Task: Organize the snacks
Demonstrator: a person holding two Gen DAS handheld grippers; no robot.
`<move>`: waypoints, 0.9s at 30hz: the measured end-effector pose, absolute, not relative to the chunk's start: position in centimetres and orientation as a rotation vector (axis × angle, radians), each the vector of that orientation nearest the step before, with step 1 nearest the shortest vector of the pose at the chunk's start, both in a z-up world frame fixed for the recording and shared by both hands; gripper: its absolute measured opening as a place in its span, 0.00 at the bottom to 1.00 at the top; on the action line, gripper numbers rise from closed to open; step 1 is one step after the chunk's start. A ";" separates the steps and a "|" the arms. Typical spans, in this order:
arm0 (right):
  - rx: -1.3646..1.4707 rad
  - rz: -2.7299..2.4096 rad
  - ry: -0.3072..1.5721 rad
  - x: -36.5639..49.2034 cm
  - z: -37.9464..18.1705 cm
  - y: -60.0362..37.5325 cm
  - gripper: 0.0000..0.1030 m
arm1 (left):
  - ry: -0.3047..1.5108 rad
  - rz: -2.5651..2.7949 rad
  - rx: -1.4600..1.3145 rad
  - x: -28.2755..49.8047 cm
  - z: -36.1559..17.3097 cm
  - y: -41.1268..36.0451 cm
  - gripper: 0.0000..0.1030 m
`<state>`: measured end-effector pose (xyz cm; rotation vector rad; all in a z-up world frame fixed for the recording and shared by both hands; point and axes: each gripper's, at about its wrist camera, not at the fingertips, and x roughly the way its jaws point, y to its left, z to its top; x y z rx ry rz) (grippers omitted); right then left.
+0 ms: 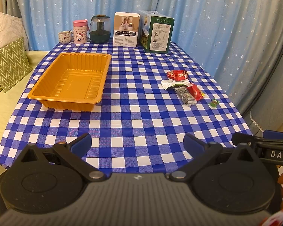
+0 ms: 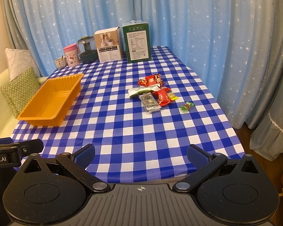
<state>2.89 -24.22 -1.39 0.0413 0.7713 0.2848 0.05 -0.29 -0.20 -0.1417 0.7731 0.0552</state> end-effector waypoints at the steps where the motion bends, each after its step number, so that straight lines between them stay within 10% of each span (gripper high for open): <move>1: 0.041 0.285 0.771 2.9 -1.4 -24.2 1.00 | 0.774 0.055 -0.142 0.0 -0.2 -0.2 1.00; 27: 0.042 0.284 0.771 3.0 -1.4 -24.3 1.00 | 0.771 0.052 -0.141 0.1 -0.1 -0.5 1.00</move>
